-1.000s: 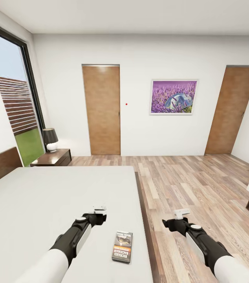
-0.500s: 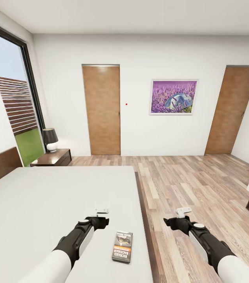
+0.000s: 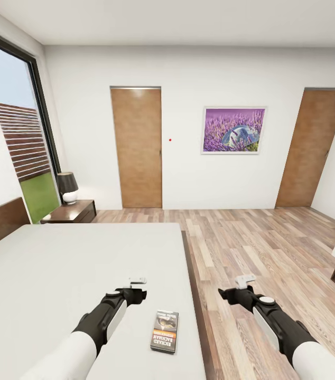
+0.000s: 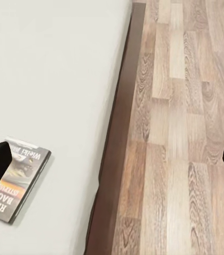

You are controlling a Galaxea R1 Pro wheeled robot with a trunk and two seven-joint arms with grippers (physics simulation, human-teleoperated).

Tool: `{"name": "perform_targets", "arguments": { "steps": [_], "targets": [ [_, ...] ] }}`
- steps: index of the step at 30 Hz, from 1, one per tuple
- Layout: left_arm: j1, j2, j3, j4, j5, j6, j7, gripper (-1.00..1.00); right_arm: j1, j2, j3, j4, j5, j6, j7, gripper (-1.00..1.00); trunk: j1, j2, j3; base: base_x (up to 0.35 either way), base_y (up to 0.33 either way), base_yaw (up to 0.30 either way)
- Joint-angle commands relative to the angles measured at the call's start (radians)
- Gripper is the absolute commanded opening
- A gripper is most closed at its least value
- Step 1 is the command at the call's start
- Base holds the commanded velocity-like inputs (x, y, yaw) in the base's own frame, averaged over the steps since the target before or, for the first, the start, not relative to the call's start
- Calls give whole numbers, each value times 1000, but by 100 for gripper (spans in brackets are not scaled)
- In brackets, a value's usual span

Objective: In the bedroom, move the book from the bed onto either nightstand, and place the two sandals side by side next to the bed.

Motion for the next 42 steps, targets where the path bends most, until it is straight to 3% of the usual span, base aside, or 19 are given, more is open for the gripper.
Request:
{"name": "perform_targets", "arguments": {
  "steps": [1, 25, 42],
  "targets": [
    [0, 1, -5, -2, 6, 6, 6, 100, 0, -1, 5, -4, -10, 5, -1, 100, 0, -1, -1, 0, 0, 0],
    [0, 1, -5, -7, 11, 13, 7, 100, 2, 2, 4, -15, -11, 5, -1, 100, 0, -1, -1, 0, 0, 0],
    [0, 1, -5, -8, 11, 13, 8, 100, 2, 0, 3, -15, -12, 43, -1, 100, 0, -1, -25, 0, 0, 0]
  ]
}}
